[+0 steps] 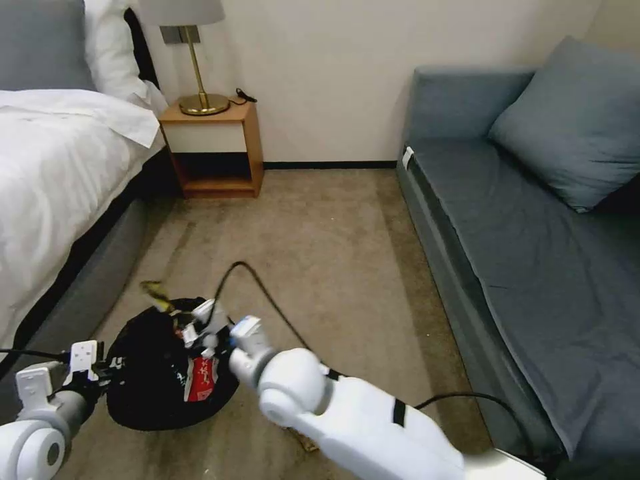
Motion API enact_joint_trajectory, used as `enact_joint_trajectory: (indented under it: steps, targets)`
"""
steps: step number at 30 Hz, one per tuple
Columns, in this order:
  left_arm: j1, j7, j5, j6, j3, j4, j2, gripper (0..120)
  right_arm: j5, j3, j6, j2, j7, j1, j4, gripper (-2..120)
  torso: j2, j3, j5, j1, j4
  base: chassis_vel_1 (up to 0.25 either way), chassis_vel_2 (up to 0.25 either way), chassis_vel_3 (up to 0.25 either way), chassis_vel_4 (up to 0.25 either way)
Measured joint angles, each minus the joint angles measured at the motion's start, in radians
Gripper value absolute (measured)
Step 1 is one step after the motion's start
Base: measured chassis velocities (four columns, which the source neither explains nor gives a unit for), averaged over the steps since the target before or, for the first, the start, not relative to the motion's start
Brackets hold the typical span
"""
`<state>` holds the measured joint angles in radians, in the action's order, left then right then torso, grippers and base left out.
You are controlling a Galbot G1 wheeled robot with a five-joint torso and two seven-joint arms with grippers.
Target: Pick up the trash bin, then pick up the garbage on the floor and place it into the trash bin.
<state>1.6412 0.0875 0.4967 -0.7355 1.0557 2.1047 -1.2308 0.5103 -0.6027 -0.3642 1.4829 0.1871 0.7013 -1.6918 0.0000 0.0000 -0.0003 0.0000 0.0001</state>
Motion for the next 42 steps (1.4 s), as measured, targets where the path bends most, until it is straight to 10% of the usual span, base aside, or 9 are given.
enact_joint_trajectory:
  steps: [23,29,35,42]
  targets:
    - [-0.003,0.000,-0.001,0.000,0.003,-0.014,0.006,3,-0.006,0.041,-0.046,-0.005,-0.017,0.049,-0.014,73,0.000,0.000,0.0003,0.000,0.0000,0.000,0.000,0.000,0.000]
    - [-0.004,0.000,0.000,0.000,0.039,-0.042,0.025,3,-0.021,0.125,-0.073,-0.135,-0.017,0.126,-0.130,96,0.000,0.000,0.0006,0.000,-0.0001,0.000,0.000,0.000,0.000]
    - [0.000,0.005,0.004,0.000,0.070,-0.064,0.036,3,-0.082,0.217,-0.138,-0.290,-0.020,0.216,-0.128,100,0.000,0.000,0.0006,0.000,-0.0003,0.000,0.000,0.000,0.000]
    - [0.002,0.011,0.017,0.000,0.087,-0.082,0.040,3,-0.111,0.235,-0.172,-0.299,-0.023,0.230,0.016,100,0.000,0.000,0.0004,0.000,-0.0003,0.000,0.000,0.000,0.000]
